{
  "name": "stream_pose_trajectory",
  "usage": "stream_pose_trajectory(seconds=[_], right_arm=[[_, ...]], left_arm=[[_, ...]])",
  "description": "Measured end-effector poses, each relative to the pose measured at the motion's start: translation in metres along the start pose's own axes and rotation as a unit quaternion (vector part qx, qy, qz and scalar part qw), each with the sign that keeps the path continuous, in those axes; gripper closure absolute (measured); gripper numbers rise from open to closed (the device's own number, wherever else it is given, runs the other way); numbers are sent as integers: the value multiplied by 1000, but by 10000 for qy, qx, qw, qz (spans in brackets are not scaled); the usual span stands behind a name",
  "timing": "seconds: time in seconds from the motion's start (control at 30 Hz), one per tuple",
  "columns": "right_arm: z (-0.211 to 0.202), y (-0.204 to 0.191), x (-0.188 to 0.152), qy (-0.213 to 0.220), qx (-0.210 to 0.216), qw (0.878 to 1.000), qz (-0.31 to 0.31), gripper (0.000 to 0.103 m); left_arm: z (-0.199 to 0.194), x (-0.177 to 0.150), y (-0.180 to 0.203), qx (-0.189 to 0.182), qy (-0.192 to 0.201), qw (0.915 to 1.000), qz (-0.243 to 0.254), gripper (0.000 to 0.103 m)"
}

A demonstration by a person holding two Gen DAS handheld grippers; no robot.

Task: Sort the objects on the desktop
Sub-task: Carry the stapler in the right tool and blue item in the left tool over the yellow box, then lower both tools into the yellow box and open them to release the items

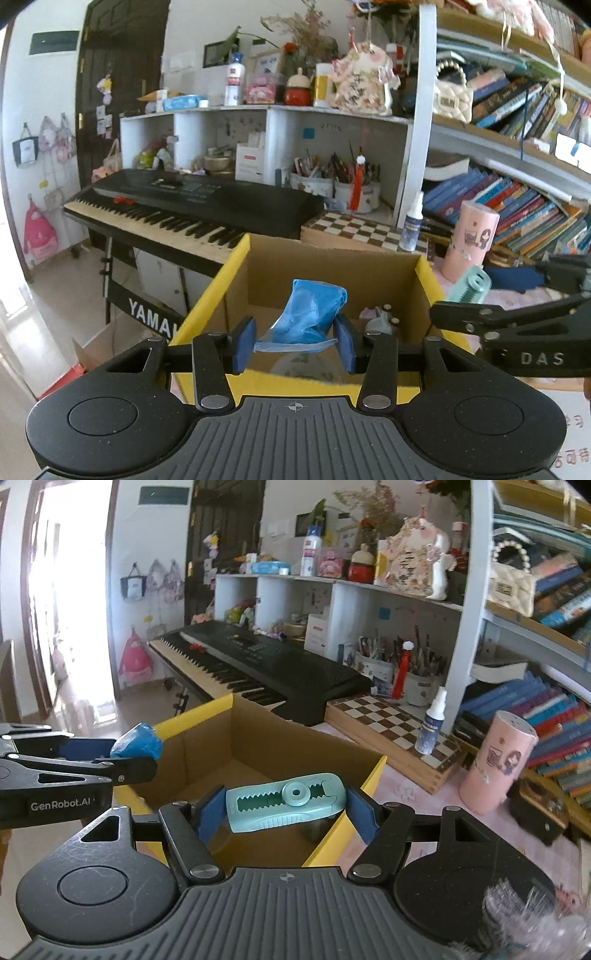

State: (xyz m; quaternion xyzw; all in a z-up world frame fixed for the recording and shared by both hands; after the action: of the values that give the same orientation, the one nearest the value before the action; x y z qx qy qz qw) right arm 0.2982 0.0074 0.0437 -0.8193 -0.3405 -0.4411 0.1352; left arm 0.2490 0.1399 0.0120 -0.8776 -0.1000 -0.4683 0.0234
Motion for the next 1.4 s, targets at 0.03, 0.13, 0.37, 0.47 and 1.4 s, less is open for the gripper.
stream_pose_trajectory(seconds=[0.03, 0.13, 0.37, 0.47, 1.4], right_arm=[[6, 2, 2, -27, 26, 10000, -66, 35], [25, 8, 5, -123, 112, 9994, -288, 35], [61, 6, 6, -330, 433, 9933, -1023, 35], [74, 1, 4, -408, 558, 9876, -1407, 35], [150, 18, -23, -975, 1104, 9325, -3297, 35]], left_arm=[[4, 1, 2, 21, -29, 10000, 30, 59], [17, 1, 6, 87, -134, 9998, 93, 59], [46, -2, 12, 235, -440, 9985, 246, 59], [58, -6, 14, 292, -601, 9973, 317, 59], [94, -25, 44, 360, -1377, 9888, 454, 57]])
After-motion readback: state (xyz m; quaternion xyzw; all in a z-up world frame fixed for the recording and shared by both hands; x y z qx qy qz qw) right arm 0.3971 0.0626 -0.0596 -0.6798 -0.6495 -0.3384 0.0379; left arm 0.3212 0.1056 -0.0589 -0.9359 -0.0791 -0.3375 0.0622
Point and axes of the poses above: each gripper's, at about its wrist camera, not at the fingertips, and z roughly the way its jaws point, y to its right, x to its top, the point moved 8 cm from there along z, roughly the way its jaws point, and after that the axes turned 5 degrees about -y, right-handed, at the moved point
